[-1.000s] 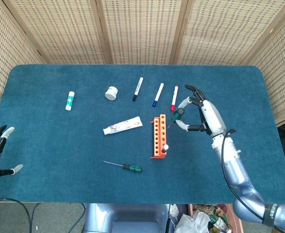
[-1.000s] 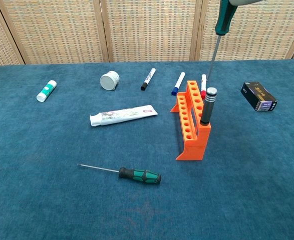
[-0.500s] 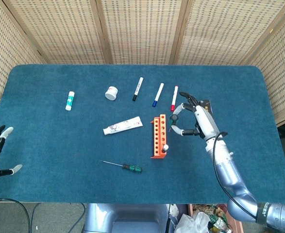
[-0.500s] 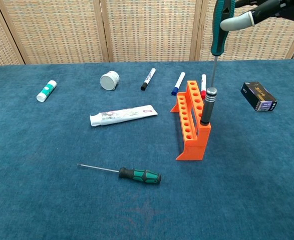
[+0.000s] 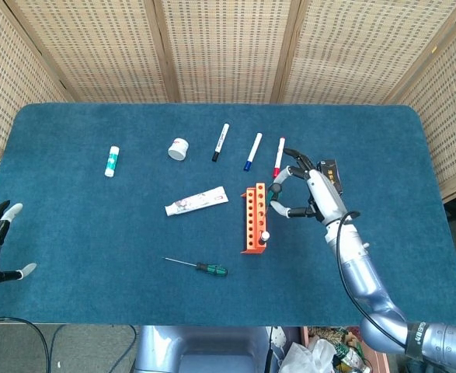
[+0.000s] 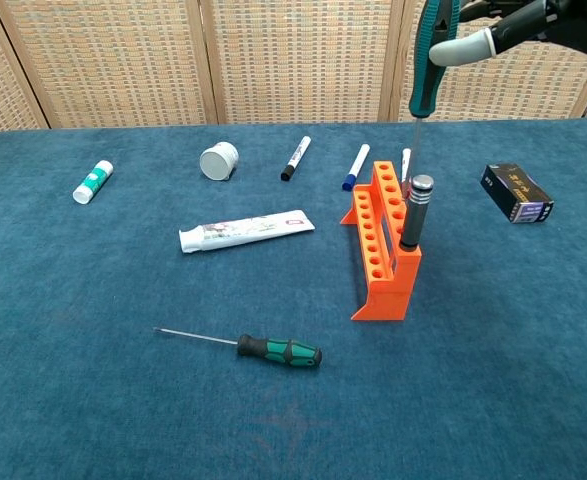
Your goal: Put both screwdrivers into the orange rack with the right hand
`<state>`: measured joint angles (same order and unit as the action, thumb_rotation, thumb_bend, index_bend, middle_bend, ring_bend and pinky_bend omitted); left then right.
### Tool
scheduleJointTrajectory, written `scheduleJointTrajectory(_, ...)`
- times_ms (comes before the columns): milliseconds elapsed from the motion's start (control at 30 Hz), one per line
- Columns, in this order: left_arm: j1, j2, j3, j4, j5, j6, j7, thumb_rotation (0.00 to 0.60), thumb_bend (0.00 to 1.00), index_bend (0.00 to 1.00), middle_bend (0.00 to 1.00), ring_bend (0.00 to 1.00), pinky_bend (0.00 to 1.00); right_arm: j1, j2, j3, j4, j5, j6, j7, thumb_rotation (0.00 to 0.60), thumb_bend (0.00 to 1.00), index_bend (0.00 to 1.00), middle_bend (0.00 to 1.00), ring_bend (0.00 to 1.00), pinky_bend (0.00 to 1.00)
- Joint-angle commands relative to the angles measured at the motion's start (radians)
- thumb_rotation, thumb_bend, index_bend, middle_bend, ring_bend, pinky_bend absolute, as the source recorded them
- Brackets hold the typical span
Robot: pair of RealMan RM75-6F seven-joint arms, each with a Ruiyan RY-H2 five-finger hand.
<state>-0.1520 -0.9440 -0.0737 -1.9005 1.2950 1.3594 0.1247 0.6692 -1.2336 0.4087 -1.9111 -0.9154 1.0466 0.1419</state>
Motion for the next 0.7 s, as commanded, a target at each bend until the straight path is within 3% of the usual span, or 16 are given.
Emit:
scheduleJointTrajectory(33,0.0,0.0,0.0,0.0,0.0,0.0,0.001,0.6,0.0,0.0,0.0,0.0,0.0,0.001,-0.002,0.0,0.0,0.002,0.0,-0.002,0.6,0.35,0.65,0.07,0.0,0.09)
scheduleJointTrajectory(700,0.001,0.003,-0.001,0.0,-0.002,0.002,-0.005,0.6,0.0,0.0,0.0,0.0,0.0,0.014,-0.029,-0.007,0.014,0.02,0.0,-0.022,0.6,0.35,0.65,0.07,0.0,0.09)
